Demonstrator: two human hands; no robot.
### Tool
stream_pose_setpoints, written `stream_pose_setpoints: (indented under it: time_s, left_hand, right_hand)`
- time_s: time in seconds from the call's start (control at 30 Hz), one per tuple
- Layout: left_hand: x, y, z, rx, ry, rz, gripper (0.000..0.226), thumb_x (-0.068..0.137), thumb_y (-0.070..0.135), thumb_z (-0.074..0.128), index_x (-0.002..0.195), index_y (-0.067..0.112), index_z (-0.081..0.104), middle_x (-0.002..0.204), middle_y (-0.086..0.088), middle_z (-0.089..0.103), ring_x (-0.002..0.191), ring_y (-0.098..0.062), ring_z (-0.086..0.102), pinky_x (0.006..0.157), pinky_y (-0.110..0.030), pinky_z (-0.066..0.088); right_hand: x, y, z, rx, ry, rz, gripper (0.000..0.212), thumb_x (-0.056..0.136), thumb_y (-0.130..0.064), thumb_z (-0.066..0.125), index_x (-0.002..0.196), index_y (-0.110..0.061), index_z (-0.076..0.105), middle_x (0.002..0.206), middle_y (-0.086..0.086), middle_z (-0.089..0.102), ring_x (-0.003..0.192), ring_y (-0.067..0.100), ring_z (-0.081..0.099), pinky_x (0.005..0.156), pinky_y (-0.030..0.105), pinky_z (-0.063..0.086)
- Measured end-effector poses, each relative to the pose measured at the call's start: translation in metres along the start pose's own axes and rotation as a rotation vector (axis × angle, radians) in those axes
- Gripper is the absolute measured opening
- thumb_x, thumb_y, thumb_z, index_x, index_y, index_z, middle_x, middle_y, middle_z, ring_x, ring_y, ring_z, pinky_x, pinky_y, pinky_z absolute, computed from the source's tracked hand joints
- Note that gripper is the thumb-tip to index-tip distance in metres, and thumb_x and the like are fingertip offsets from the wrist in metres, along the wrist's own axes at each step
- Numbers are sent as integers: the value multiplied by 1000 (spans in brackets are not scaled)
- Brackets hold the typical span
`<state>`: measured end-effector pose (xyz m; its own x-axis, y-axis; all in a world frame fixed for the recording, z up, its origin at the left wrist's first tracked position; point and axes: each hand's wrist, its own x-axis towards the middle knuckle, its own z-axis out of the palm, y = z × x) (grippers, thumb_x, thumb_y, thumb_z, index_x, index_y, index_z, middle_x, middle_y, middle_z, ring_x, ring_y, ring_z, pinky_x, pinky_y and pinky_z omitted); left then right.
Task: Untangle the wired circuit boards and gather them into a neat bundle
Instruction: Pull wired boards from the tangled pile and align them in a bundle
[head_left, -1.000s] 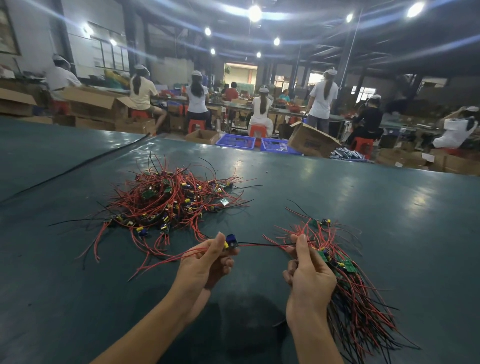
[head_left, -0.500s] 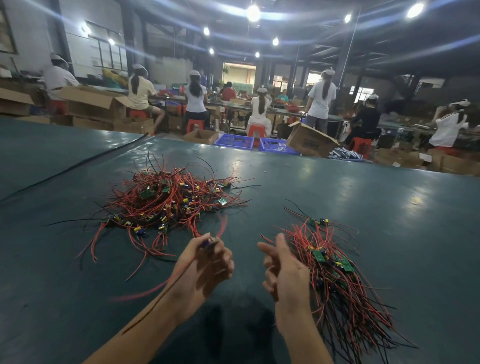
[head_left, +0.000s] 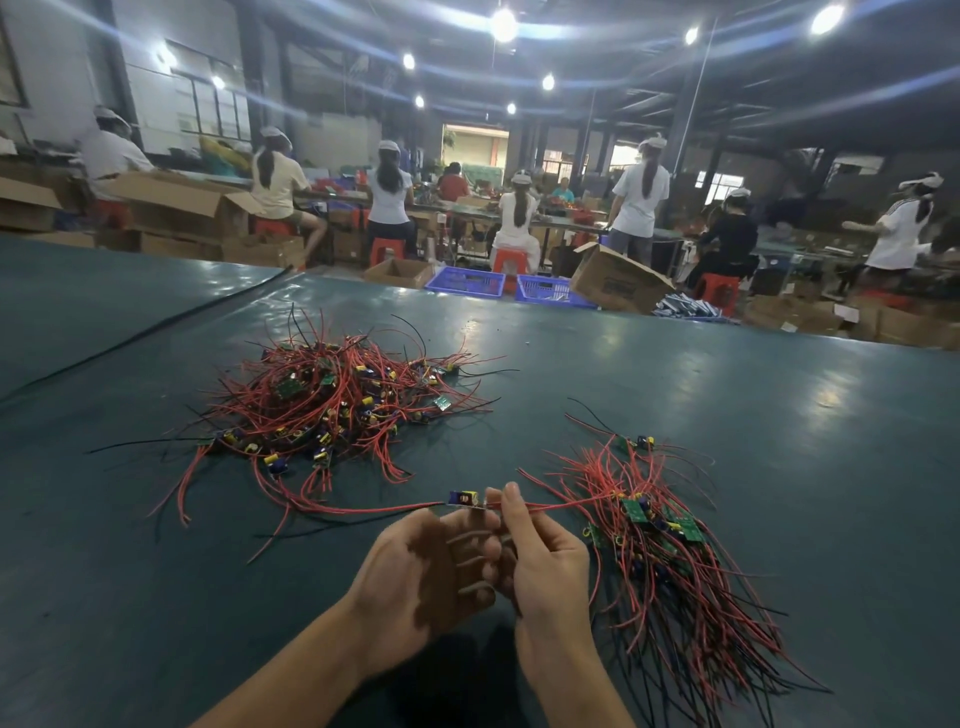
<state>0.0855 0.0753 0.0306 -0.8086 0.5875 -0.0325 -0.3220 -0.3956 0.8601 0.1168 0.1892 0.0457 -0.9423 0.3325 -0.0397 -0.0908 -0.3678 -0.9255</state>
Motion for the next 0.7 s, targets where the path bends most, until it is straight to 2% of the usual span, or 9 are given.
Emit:
stream_pose_setpoints:
  time_s: [0.07,0.13,0.27,0.33,0.37,0.4,0.5,0.63,0.7]
  left_hand:
    - [-1,1,9,117,11,60,22,73,26,53,86,8,57,55,6,65,53,-5,63,53,-18,50]
    - [-5,2,16,173,48,100,24,72,31,56,82,9,57,53,7,63,51,-3,61,53,-16,48]
    - [-6,1,18,274,183,118,33,97,31,42,77,11,58,50,8,60,49,-3,57,52,-16,46]
    - [-6,1,17,337,230,128,38,100,32,39,76,10,58,49,8,58,50,-4,56,55,-17,45]
    - [-6,0,15,371,236,147,38,98,35,42,73,11,59,50,8,58,52,-6,56,57,-19,45]
    - [-6,0,15,410,245,157,39,94,40,45,70,14,61,50,8,59,54,-8,55,61,-21,44]
    - [-5,-3,11,556,277,206,42,84,62,55,62,27,63,53,11,59,62,-12,54,73,-33,43]
    - [-2,-8,7,666,318,242,44,68,75,47,70,32,57,64,11,56,72,-17,53,84,-45,47]
    - [-1,-10,4,695,320,253,41,69,76,46,71,36,56,68,13,56,77,-16,53,90,-45,46]
  right_hand:
    - [0,0,-1,3,2,-17,25,84,-30,65,71,-14,79,50,0,58,40,7,48,37,19,42]
    - [-1,0,-1,-33,-19,-47,27,86,-29,64,71,-12,78,55,5,63,43,10,55,39,20,46]
    - [-3,2,1,-110,-36,-117,29,90,-28,60,70,-13,76,62,3,70,56,9,66,50,20,54]
    - [-2,3,2,-140,-24,-133,31,89,-30,60,68,-17,77,70,8,72,68,16,69,66,30,59]
    - [-2,3,2,-145,-16,-135,31,90,-28,61,67,-16,78,73,11,73,71,21,69,70,34,59]
    - [-2,3,2,-149,-9,-133,31,90,-26,62,66,-13,77,73,15,72,69,24,67,68,34,57]
    - [-4,5,3,-203,-23,-108,36,90,-26,65,67,0,73,67,24,66,61,24,60,55,33,53]
    - [-2,5,2,-231,-36,-36,32,92,-22,64,66,-11,78,69,18,67,69,25,61,74,47,54]
    - [-2,4,0,-235,-37,-7,34,94,-21,62,64,-16,78,71,11,73,70,20,68,79,44,55]
